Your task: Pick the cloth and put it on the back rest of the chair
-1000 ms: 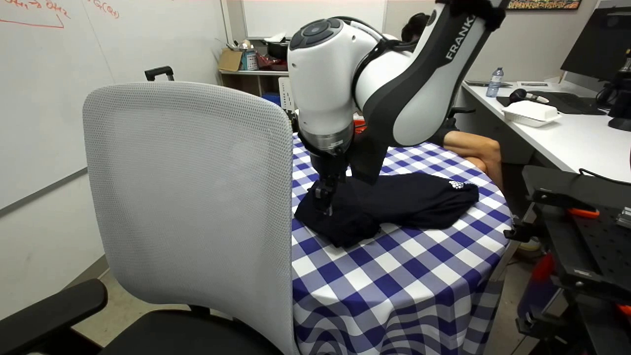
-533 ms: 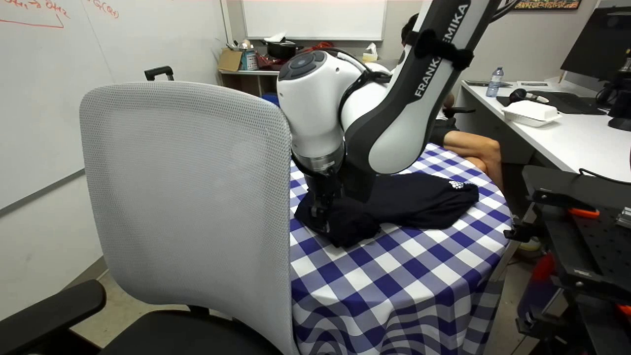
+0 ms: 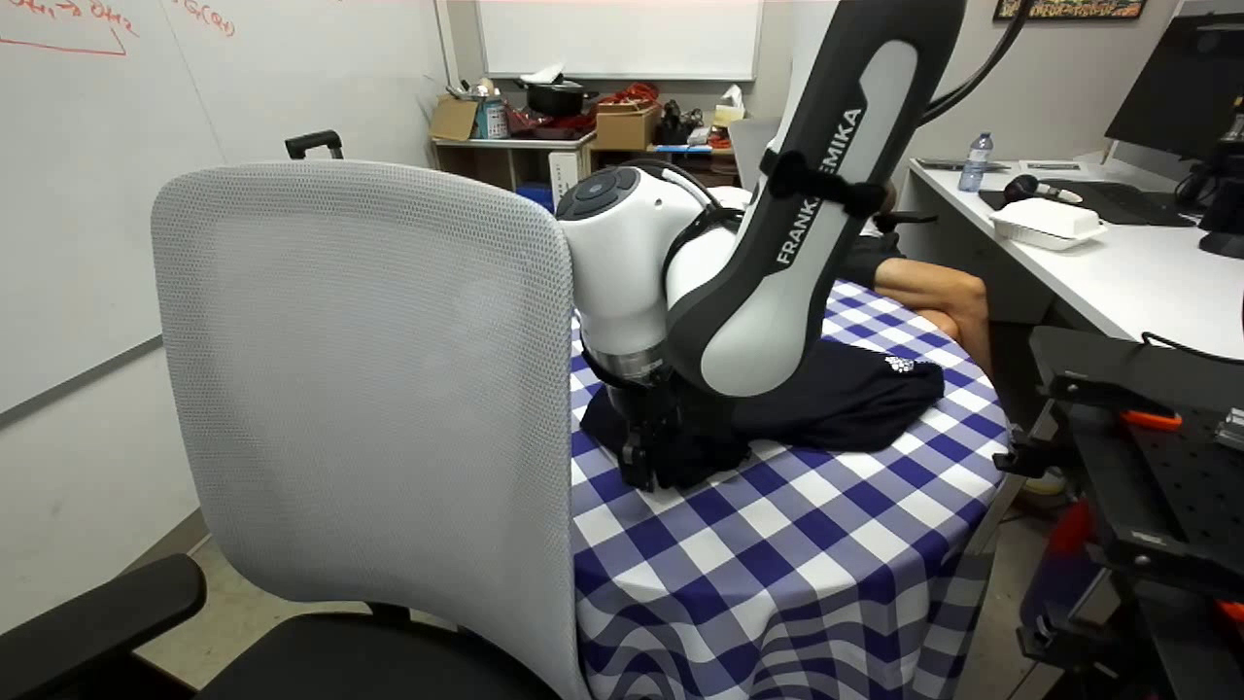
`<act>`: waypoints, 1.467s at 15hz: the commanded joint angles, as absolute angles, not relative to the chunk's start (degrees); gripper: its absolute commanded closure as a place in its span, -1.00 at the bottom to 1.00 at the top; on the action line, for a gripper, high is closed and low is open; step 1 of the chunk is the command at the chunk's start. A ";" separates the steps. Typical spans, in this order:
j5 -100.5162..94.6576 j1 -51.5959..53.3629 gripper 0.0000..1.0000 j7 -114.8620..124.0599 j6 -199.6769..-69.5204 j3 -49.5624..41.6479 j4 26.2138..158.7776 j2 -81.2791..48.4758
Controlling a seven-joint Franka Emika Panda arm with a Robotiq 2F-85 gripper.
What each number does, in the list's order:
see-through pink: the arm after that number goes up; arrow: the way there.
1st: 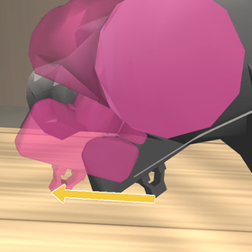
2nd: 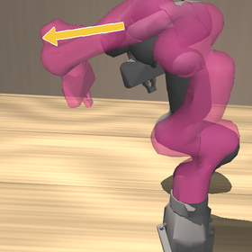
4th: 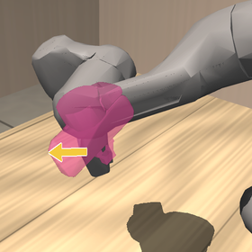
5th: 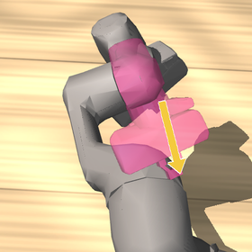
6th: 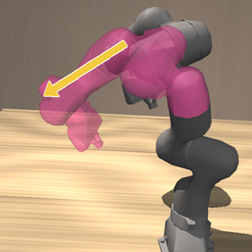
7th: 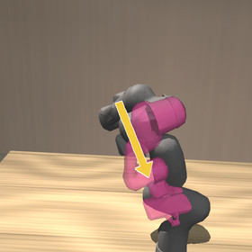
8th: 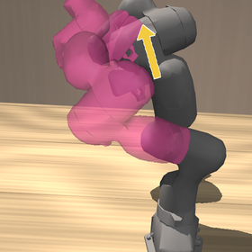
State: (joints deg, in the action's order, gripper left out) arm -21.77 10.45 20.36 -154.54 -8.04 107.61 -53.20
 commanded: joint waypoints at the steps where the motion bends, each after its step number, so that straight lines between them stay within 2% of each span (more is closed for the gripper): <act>1: -18.78 13.17 -0.47 19.50 -154.47 -10.06 103.51 -56.97; 9: -19.07 15.51 0.76 19.83 -154.43 -13.61 102.59 -57.21; 11: -19.27 16.17 0.97 20.40 -154.30 -15.02 104.18 -54.62; 13: -19.72 17.10 0.99 21.32 -154.10 -17.16 106.15 -51.50; 14: -20.04 17.67 0.91 21.85 -153.93 -18.46 107.64 -49.25; 22: -22.47 20.71 0.90 29.18 -150.49 -25.66 121.04 -26.31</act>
